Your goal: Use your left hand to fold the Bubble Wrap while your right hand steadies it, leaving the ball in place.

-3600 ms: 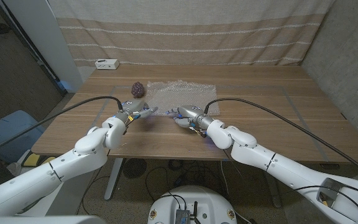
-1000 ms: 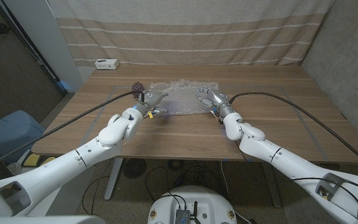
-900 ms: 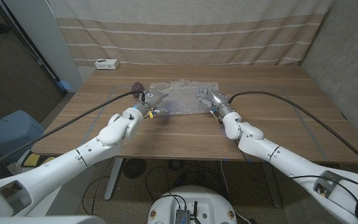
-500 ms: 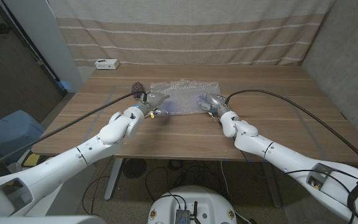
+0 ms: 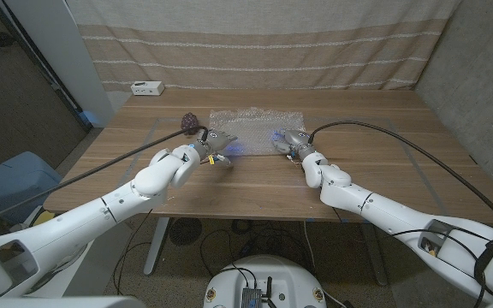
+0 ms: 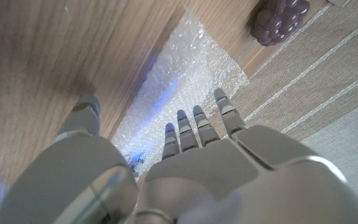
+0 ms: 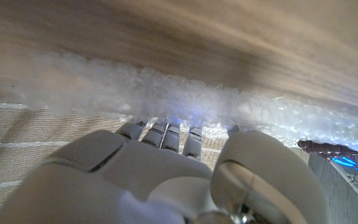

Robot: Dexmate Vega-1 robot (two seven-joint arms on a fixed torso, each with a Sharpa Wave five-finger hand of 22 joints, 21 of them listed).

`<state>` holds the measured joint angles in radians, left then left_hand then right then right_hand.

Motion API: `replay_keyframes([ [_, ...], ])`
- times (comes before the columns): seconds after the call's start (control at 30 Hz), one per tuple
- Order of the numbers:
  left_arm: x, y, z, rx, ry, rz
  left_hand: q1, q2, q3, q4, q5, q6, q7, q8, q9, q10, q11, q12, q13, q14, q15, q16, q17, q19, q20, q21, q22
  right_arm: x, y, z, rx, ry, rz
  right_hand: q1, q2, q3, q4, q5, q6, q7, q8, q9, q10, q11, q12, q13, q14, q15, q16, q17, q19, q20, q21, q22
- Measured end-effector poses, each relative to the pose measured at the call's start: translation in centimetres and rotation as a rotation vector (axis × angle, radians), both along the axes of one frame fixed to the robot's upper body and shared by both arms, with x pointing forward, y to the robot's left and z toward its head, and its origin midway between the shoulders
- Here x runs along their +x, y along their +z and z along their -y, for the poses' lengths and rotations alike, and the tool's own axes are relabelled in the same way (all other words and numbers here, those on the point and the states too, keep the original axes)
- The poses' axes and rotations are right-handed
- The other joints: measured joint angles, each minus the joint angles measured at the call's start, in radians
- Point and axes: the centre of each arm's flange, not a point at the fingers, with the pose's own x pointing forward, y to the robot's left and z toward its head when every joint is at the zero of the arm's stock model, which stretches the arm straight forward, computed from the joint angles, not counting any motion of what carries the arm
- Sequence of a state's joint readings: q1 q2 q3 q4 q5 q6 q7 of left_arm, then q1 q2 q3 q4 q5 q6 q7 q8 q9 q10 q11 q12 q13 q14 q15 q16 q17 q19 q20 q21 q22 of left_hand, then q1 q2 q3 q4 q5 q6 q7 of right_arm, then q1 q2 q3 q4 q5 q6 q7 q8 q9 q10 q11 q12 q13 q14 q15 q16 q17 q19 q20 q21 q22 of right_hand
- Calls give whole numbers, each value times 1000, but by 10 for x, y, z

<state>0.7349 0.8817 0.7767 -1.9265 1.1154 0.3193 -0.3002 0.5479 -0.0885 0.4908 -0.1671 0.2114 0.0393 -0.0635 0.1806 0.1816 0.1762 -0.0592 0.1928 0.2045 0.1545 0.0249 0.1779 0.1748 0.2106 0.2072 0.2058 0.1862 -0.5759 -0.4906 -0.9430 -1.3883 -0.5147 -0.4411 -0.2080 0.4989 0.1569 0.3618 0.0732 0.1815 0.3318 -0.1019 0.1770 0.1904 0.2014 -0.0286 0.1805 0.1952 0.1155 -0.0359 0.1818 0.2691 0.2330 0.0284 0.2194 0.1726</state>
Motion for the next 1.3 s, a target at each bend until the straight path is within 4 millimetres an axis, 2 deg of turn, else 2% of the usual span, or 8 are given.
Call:
replay_keyframes([
  [0.17,-1,-5,1,61,41,3,139,87,50,-14,-17,-7,4,8,0,4,-4,17,0,21,-20,11,-2,33,-17,10,0,1,-3,0,-13,-4,-8,0,0,0,0,0,1,0,0,0,0,0,0,0,0,0,0,-4,2,-2,0,0],
  [0.5,5,-9,0,100,107,64,241,95,56,-13,-31,12,18,12,0,76,-11,42,-5,129,-57,22,-3,133,-54,39,1,0,-6,4,-31,-8,-9,0,0,-4,-4,0,10,9,8,-1,4,4,8,0,7,-1,8,-9,3,-3,0,0],
  [0.67,14,-13,0,107,125,86,315,110,52,-13,-34,83,15,27,0,154,-39,61,-5,213,-67,34,-3,210,-77,69,3,-1,-6,5,-34,-6,-1,5,5,0,-8,0,17,9,12,-2,4,4,9,0,8,0,15,-9,3,-3,0,0],
  [0.83,25,-21,1,104,130,140,469,169,34,-15,-15,360,-2,82,0,385,-76,118,-9,423,-74,69,0,337,-126,134,19,-3,-6,5,-39,0,6,6,5,0,-8,0,20,13,12,-3,15,7,12,0,14,-5,15,-14,3,-3,0,0],
  [0.97,29,-22,2,99,119,217,544,244,76,0,-11,648,4,146,-1,621,-105,179,-4,577,-93,73,-7,380,-161,186,34,-4,-6,5,-42,5,9,5,5,4,-13,0,26,7,16,-2,15,7,16,0,19,0,15,-14,3,-3,1,0],
  [1.07,36,-33,3,113,110,269,556,256,99,3,-11,730,-2,161,3,674,-109,185,-4,619,-107,62,-7,381,-174,201,35,-5,-6,5,-44,9,12,5,5,2,-14,0,26,7,16,-2,15,7,16,0,19,0,15,-19,9,-9,3,1],
  [1.13,34,-29,5,115,97,305,556,256,103,3,-11,769,-28,165,10,679,-110,185,-5,624,-112,58,-7,377,-177,201,39,-5,-6,5,-44,9,13,5,5,0,-17,0,26,7,16,-2,17,9,16,0,19,0,15,-19,9,-9,3,1],
  [1.3,35,-34,11,174,53,410,560,260,111,7,-11,800,-48,167,14,688,-109,185,-5,635,-113,50,-7,368,-187,201,40,-6,-6,6,-50,11,10,3,7,0,-17,0,29,10,16,-2,25,9,16,0,28,-2,23,-19,9,-9,3,1],
])
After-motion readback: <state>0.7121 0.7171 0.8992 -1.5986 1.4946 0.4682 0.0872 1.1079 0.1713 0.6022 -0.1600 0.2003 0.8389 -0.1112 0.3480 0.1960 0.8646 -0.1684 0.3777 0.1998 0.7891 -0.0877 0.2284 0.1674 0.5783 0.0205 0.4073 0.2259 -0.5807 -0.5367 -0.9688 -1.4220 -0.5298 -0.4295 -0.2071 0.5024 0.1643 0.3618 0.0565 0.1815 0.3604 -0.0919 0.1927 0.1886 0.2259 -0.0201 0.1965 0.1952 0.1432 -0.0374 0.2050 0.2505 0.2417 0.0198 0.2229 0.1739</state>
